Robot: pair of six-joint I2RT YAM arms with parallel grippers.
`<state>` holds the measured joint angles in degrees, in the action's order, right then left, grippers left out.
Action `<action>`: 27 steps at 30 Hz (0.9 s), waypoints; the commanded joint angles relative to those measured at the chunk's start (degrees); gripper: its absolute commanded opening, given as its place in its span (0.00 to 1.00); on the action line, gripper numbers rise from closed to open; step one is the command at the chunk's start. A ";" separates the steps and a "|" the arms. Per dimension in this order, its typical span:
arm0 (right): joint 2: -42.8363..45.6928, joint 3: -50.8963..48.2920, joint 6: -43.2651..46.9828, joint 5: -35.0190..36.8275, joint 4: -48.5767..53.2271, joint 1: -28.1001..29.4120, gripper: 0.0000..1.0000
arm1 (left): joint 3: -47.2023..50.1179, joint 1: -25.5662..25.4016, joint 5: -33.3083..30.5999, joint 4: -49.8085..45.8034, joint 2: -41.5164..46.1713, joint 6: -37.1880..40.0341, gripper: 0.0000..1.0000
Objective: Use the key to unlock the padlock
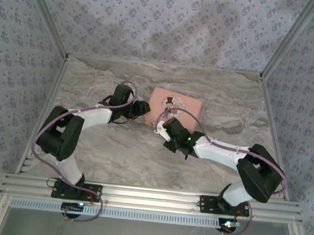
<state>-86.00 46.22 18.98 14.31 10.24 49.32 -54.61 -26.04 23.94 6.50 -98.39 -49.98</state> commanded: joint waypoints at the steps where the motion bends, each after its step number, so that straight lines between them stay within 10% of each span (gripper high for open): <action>1: 0.46 1.71 2.35 -1.82 -6.89 -0.08 0.00 | -0.67 -2.32 3.09 -0.29 -1.87 -0.16 0.42; 27: 2.10 1.82 7.32 -7.80 -11.68 -1.32 0.00 | -2.14 -3.28 2.10 -2.11 -1.90 0.67 0.40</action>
<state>-86.65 46.35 23.70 10.17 4.38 47.70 -55.16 -26.70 21.52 8.34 -99.13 -50.37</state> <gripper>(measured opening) 0.064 0.401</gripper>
